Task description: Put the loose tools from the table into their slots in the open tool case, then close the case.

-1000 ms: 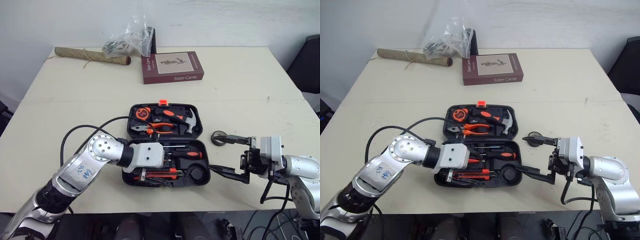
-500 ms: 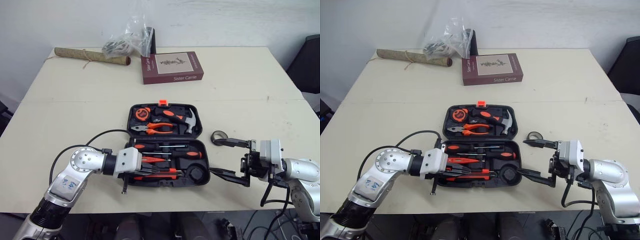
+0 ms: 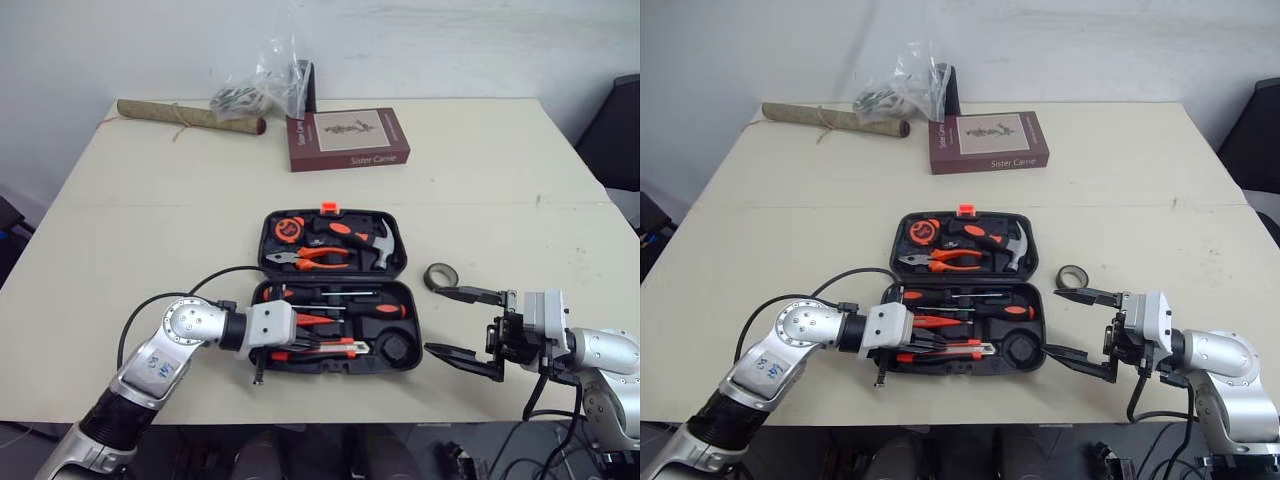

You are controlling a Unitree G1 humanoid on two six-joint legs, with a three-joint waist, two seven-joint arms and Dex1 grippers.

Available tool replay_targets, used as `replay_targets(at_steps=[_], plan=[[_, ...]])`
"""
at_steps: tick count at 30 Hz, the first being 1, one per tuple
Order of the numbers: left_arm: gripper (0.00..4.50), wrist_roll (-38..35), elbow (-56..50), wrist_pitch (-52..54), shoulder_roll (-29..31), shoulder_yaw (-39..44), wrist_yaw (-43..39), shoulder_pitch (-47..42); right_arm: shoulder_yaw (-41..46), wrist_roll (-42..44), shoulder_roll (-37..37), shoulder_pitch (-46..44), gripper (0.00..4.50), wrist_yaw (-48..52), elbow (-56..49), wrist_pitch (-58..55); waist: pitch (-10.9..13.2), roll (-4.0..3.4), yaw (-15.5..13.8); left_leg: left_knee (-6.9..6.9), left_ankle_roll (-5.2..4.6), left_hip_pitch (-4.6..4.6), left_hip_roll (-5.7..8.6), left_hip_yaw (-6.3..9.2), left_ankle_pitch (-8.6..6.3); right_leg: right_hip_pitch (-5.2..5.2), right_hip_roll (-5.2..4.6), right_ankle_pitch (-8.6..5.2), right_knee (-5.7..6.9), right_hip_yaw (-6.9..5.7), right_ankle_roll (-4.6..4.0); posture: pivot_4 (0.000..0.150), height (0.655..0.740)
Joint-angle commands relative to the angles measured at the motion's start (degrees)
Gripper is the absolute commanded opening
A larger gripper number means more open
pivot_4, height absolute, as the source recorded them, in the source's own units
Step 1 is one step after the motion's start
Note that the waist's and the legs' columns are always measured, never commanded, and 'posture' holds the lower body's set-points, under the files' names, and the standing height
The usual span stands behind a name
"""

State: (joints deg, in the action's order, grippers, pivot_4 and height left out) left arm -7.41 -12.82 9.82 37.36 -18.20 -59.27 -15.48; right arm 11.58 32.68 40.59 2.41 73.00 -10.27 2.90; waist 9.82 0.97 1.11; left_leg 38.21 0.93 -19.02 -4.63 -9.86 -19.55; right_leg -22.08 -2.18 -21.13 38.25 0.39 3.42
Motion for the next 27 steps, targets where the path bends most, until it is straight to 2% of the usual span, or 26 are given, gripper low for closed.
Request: replay_targets(at_steps=[1,5,8,9,11,16,18,22,27], plan=[[0.07,2.1,3.5,-2.3,-1.8,-0.9,1.9,1.3,2.6,0.1,0.2,0.7,4.5,0.1,0.8,2.2,-0.1,-0.11,-0.3,-0.02,-0.03,0.12,0.0,0.02,-0.02,0.16,0.0,0.02,-0.1,-0.01,0.03,0.15,0.74],[0.07,-4.8,2.7,-11.3,-3.4,7.3,1.4,3.0,8.3,-0.5,1.7,2.6,4.5,-0.9,5.4,4.9,0.0,-0.07,-0.9,-0.05,-0.17,0.31,0.04,0.04,-0.1,0.49,-0.06,0.05,-0.3,-0.05,0.09,0.15,0.74],[0.07,-11.3,0.9,-10.6,-2.6,15.2,1.7,5.5,13.7,-2.1,2.5,4.8,4.5,-1.6,11.5,8.7,0.0,-0.02,-0.8,-0.08,-0.19,0.27,0.03,0.04,-0.12,0.45,-0.08,0.06,-0.36,-0.09,0.1,0.15,0.74],[0.6,-13.7,0.3,-9.6,-1.9,18.7,2.3,6.6,15.9,-2.7,2.9,5.8,4.5,-2.1,14.2,10.1,0.0,-0.01,-0.8,-0.12,-0.19,0.28,0.03,0.03,-0.12,0.45,-0.07,0.05,-0.38,-0.09,0.1,0.15,0.74],[1.3,-17.3,0.0,-6.7,0.3,25.4,3.1,9.2,19.8,-3.9,3.6,7.6,4.5,-2.8,19.6,13.1,0.1,-0.01,-0.7,-0.18,-0.17,0.29,0.02,0.03,-0.13,0.43,-0.07,0.05,-0.4,-0.09,0.09,0.15,0.74],[3.49,-18.7,8.4,-7.6,4.6,40.0,4.5,16.1,26.1,-5.3,4.1,11.7,4.5,-6.5,27.8,15.9,0.1,-0.06,0.7,-0.28,-0.15,0.38,0.0,0.0,-0.12,0.48,-0.07,0.03,-0.44,-0.08,0.05,0.15,0.74],[4.46,-16.5,14.4,-9.4,6.8,45.4,5.5,19.2,27.6,-6.1,4.2,13.7,4.5,-8.2,30.5,15.7,0.1,-0.05,1.1,-0.33,-0.12,0.42,0.0,-0.03,-0.14,0.49,-0.08,0.03,-0.45,-0.06,0.05,0.15,0.74],[4.46,-15.7,18.1,-11.7,8.5,51.7,7.5,22.8,28.2,-6.2,4.1,12.9,4.5,-10.2,31.8,16.5,0.2,0.09,1.9,-0.7,-0.06,0.52,0.01,-0.08,-0.15,0.47,-0.09,-0.02,-0.62,-0.07,-0.03,0.15,0.74],[4.46,-18.9,13.9,-9.2,8.2,52.0,6.2,23.4,22.5,-6.4,5.8,6.1,4.5,-10.7,27.0,11.0,0.2,0.12,2.2,-0.79,-0.06,0.57,0.04,-0.14,-0.15,0.51,-0.17,0.01,-0.65,-0.06,0.02,0.15,0.74]])
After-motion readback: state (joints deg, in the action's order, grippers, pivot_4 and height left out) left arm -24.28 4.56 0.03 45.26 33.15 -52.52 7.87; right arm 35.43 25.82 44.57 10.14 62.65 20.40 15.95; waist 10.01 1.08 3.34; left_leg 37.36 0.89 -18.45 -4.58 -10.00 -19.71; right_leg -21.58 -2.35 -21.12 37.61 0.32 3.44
